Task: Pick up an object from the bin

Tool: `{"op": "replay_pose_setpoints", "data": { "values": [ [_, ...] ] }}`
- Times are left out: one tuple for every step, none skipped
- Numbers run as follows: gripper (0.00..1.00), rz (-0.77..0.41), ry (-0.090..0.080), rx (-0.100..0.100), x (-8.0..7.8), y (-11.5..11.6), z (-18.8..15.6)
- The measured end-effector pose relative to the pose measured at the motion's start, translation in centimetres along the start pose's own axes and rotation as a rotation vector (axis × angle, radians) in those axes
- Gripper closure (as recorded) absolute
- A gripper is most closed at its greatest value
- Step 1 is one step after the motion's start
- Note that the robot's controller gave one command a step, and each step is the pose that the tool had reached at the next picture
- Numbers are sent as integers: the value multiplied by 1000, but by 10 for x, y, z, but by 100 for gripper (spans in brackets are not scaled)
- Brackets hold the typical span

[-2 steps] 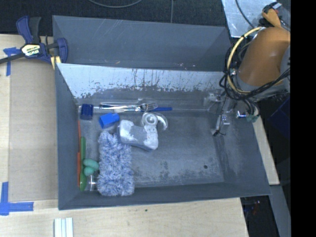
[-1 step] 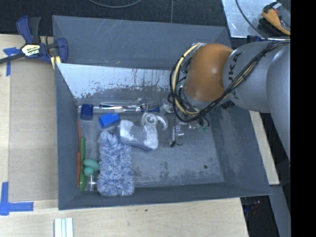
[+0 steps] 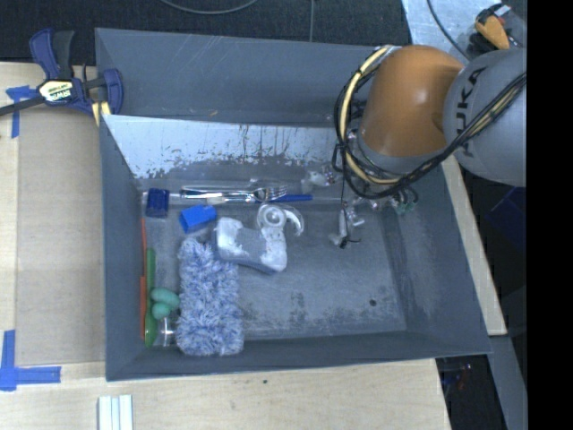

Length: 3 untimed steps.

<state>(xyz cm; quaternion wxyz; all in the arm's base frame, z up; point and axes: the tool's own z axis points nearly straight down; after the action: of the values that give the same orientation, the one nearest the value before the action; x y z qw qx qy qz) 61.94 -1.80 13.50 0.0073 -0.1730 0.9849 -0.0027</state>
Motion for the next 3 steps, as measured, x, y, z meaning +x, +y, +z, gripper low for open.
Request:
{"op": "replay_pose_setpoints", "data": {
  "values": [
    [0, 342, 9, -9, -10, 71, 36],
    [0, -188, -5, 4, -25, 39, 62],
    [100, 29, -8, -8, -6, 161, 59]
  ]
}}
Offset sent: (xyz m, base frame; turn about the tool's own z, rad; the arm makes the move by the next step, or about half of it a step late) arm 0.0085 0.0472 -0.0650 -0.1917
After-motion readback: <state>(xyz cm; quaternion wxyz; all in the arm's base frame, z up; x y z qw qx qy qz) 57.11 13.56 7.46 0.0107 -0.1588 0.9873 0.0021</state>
